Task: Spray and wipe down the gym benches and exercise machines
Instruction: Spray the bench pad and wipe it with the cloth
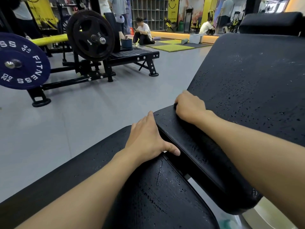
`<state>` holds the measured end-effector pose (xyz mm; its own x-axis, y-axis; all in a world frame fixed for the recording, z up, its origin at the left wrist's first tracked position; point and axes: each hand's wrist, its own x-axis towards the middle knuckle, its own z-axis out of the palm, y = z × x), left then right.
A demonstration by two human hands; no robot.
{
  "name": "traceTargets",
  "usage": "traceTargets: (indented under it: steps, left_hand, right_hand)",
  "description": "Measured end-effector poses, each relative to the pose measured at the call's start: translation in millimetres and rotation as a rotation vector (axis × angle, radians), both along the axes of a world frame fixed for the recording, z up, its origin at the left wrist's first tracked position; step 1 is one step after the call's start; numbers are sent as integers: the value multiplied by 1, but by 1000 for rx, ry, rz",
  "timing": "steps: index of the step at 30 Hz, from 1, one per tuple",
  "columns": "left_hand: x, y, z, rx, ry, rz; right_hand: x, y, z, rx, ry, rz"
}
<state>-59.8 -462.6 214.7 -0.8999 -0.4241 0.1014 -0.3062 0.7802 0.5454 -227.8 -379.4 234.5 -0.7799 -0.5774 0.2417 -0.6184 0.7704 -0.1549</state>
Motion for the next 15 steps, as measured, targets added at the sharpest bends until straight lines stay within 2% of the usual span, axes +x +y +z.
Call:
traceTargets:
  steps: [4, 10, 12, 15]
  left_hand:
    - [1, 0, 3, -2, -17, 6]
    - [4, 6, 14, -5, -95, 38]
    - [2, 9, 18, -44, -152, 28]
    - [0, 35, 24, -218, -310, -100]
  right_hand:
    - [27, -20, -2, -17, -12, 239]
    - [64, 19, 11, 23, -196, 542]
    - [79, 47, 10, -48, -237, 492]
    - [88, 110, 9, -236, -255, 289]
